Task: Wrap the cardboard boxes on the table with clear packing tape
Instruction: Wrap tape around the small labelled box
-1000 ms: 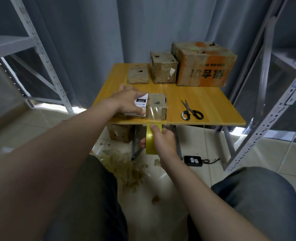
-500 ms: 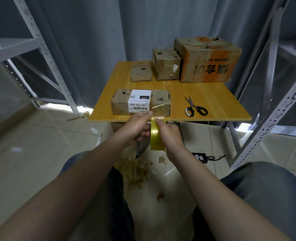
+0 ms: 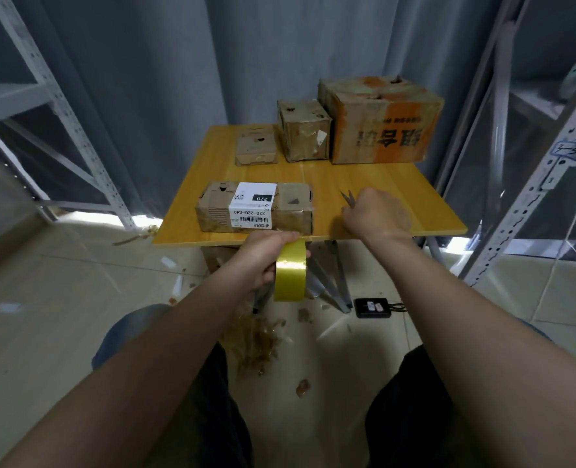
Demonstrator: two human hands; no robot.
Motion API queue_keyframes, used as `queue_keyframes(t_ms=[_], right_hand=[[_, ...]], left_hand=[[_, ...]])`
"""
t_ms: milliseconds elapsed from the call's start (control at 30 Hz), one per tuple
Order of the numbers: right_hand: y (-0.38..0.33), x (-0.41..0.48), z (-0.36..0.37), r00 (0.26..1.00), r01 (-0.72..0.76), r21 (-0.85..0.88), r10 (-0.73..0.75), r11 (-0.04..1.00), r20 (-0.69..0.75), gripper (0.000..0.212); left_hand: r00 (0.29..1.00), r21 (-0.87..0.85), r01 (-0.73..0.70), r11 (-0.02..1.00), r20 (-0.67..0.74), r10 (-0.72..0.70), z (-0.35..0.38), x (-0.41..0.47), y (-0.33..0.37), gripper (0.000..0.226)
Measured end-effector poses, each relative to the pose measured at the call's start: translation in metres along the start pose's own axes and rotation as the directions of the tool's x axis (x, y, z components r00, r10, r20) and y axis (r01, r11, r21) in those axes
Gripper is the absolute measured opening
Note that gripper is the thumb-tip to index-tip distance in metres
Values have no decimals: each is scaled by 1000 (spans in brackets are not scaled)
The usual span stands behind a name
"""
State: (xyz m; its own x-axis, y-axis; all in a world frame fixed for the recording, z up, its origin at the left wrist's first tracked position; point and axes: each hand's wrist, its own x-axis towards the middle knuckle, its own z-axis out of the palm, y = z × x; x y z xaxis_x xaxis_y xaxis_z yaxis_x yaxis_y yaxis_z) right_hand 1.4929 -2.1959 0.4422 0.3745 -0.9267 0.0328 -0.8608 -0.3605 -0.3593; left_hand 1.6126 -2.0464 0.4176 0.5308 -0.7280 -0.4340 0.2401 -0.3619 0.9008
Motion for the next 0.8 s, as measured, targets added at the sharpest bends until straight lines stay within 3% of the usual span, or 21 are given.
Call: queue_keyframes(t_ms=[133, 433, 500, 567, 600, 667, 733, 800], right_hand=[[8, 22, 1, 991, -60, -130, 75, 990, 114, 29], [13, 32, 2, 991, -36, -64, 44, 997, 127, 41], [11, 31, -4, 990, 0, 44, -6, 999, 137, 40], [5, 29, -8, 985, 32, 331, -85, 943, 147, 36], [2, 29, -10, 976, 19, 497, -123, 868, 179, 31], [0, 25, -17, 918, -58, 687, -231, 725, 322, 32], [3, 24, -23, 797, -98, 647, -330, 756, 506, 54], [8, 23, -28, 661, -94, 537, -351, 838, 663, 62]], left_hand=[[1000, 16, -8, 1000, -12, 8, 1, 2, -2, 21], [999, -34, -35, 999, -30, 34, 3, 3, -4, 17], [998, -46, -51, 998, -49, 49, 4, 3, -5, 10], [997, -48, -62, 997, -56, 59, 5, 4, -6, 10], [997, -51, -63, 997, -56, 60, 5, 4, -6, 10], [997, -56, -60, 997, -57, 57, 5, 3, -6, 12], [996, -60, -61, 996, -62, 57, 5, 2, -6, 13], [996, -60, -59, 996, -65, 55, 5, 0, -5, 17]])
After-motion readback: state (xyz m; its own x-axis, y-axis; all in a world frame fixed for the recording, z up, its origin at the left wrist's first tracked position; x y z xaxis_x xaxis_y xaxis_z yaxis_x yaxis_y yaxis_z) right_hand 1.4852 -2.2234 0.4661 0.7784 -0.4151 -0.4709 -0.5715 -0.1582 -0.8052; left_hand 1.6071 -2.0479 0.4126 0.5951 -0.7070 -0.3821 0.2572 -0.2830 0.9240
